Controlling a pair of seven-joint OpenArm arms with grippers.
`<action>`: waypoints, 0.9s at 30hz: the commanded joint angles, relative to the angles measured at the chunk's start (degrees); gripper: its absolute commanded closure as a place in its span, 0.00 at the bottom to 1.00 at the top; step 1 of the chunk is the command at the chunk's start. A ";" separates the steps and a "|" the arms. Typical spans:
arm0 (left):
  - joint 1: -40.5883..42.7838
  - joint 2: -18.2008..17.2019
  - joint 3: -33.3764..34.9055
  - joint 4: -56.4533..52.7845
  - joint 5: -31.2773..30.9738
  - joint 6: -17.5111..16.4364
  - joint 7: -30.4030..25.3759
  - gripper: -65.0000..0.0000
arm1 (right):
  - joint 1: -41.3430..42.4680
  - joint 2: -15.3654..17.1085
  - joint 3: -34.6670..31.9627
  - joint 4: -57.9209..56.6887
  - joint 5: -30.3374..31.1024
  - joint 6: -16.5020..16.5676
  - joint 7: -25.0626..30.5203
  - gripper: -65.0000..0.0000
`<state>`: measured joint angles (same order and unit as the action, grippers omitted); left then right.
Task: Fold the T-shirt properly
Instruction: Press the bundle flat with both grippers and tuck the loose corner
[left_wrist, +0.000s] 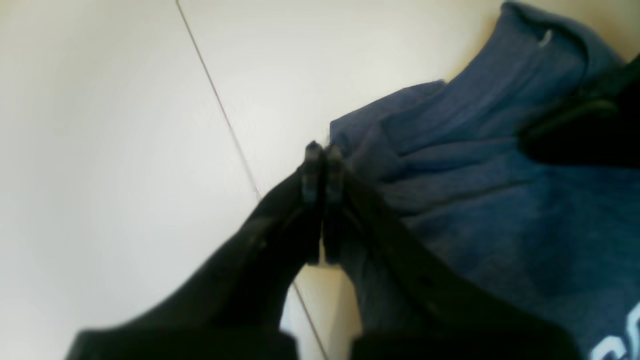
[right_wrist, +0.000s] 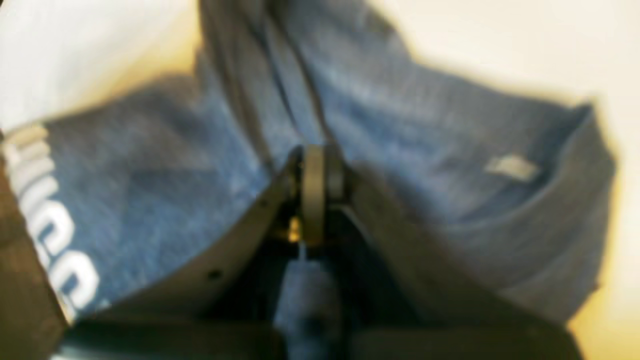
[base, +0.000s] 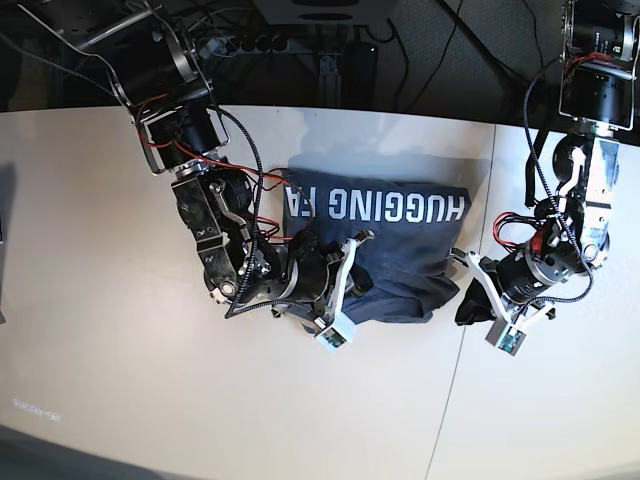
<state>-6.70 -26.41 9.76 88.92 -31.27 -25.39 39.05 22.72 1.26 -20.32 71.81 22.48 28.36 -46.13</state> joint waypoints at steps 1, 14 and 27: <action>-0.24 -1.22 -0.50 2.03 -1.49 -0.81 -0.59 1.00 | 1.53 -0.33 0.20 1.64 0.90 4.52 1.07 1.00; 14.05 2.29 -0.48 11.98 -4.59 -1.22 -0.66 1.00 | -1.14 -0.37 0.20 2.69 6.84 4.59 -6.16 1.00; 17.66 7.37 -0.46 11.58 5.70 -1.49 -5.75 1.00 | -4.17 -0.15 0.20 1.84 1.51 4.55 -0.11 1.00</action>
<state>11.57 -18.74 9.67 99.83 -25.15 -25.76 34.57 17.10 1.26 -20.27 72.95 23.90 28.34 -47.09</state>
